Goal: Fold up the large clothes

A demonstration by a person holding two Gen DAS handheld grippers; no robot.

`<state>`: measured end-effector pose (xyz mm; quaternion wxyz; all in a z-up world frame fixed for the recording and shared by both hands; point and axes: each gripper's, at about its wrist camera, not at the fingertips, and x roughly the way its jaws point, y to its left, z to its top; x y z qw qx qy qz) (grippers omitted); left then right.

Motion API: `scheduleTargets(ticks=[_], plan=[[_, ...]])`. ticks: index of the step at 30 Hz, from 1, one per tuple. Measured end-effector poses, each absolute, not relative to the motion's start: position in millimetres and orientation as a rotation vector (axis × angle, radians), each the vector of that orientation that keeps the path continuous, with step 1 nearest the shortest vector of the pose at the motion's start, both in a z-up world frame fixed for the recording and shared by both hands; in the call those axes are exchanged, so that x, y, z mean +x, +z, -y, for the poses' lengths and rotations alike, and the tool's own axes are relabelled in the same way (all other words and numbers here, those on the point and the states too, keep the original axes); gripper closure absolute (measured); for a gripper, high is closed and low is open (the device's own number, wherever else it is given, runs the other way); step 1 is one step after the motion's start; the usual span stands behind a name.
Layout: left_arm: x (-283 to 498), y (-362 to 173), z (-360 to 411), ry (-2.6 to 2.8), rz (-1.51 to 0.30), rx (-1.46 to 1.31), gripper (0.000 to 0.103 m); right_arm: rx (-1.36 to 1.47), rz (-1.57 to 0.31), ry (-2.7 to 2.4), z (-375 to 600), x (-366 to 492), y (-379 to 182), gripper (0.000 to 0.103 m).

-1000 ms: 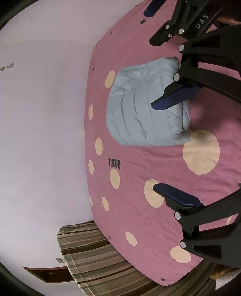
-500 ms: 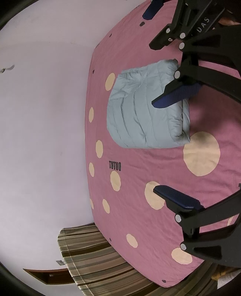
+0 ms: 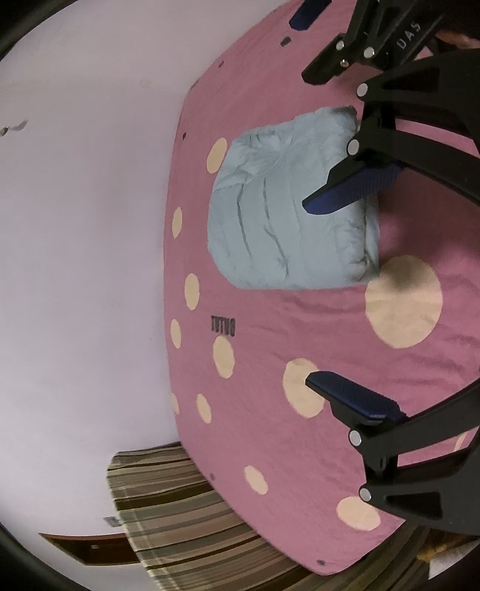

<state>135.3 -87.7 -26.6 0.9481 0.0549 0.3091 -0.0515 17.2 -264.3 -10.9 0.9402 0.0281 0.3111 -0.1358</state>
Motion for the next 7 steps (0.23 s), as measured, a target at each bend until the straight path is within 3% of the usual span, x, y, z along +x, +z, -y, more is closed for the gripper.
scheduleTargets(ticks=[7], plan=[[163.7, -41.3, 61.5, -0.046, -0.669, 0.080, 0.017, 0.087, -0.660, -0.304, 288.1, 28.9, -22.5, 0.011]])
